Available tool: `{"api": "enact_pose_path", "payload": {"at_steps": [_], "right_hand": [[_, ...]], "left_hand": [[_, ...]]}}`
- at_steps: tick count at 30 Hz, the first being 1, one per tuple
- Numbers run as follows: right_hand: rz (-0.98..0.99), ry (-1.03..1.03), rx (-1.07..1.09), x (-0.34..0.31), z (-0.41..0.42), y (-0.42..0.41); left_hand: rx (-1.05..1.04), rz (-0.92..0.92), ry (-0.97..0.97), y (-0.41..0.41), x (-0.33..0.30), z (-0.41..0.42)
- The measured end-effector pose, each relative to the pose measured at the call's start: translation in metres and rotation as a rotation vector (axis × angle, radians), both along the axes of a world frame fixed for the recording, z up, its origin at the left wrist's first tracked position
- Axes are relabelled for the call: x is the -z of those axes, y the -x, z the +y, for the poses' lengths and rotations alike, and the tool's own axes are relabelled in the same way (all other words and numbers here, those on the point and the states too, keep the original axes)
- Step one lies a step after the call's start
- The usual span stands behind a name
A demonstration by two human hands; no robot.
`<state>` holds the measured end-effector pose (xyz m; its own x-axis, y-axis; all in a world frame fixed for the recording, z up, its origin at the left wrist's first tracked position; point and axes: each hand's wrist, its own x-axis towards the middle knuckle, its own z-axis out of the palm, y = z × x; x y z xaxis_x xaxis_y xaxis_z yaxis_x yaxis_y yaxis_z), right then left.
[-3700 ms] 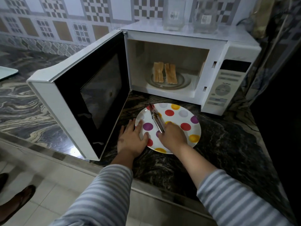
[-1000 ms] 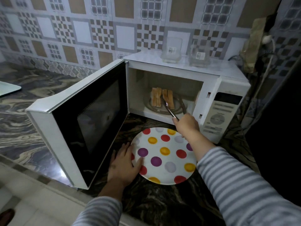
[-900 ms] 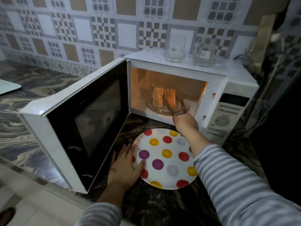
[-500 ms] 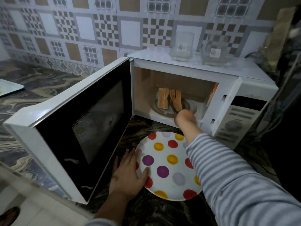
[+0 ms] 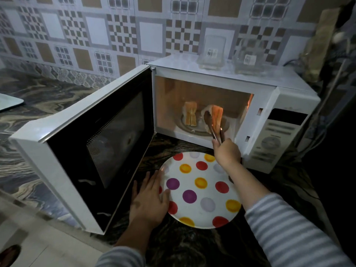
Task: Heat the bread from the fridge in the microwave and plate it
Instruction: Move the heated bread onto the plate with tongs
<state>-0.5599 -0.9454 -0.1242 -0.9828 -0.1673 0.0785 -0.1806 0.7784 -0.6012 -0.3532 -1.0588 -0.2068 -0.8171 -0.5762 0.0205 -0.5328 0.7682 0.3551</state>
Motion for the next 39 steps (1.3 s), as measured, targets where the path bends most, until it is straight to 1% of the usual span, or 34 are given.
{"api": "enact_pose_path", "payload": {"at_steps": [3, 7, 11, 16, 21, 25, 29, 34, 37, 39], "right_hand": [[0.017, 0.067, -0.064, 0.002, 0.031, -0.04], [-0.055, 0.105, -0.189, 0.016, 0.069, -0.098], [-0.112, 0.038, -0.281, 0.036, 0.088, -0.142], [-0.013, -0.106, -0.334, 0.046, 0.094, -0.168], [0.021, -0.23, -0.366, 0.049, 0.092, -0.172], [-0.045, -0.145, -0.363, 0.049, 0.1, -0.17], [-0.193, -0.032, -0.4, 0.034, 0.118, -0.166], [-0.192, 0.101, -0.393, -0.011, 0.11, -0.144], [-0.118, 0.05, -0.334, -0.033, 0.077, -0.105], [-0.124, -0.013, -0.283, -0.041, 0.051, -0.077]], "left_hand": [[-0.006, 0.001, 0.001, 0.0, -0.003, 0.001], [-0.011, 0.0, 0.012, 0.002, -0.004, 0.003], [-0.042, 0.01, 0.022, 0.001, -0.002, 0.003], [-0.099, 0.012, 0.024, 0.001, -0.003, 0.006], [-0.129, 0.02, 0.031, -0.002, -0.003, 0.007], [-0.114, 0.01, 0.025, -0.003, -0.003, 0.007], [-0.106, 0.005, 0.026, -0.003, -0.003, 0.007], [-0.098, 0.003, 0.015, -0.003, -0.003, 0.006], [-0.105, 0.024, 0.013, -0.002, -0.003, 0.006], [-0.111, 0.044, 0.017, -0.002, -0.003, 0.006]]}}
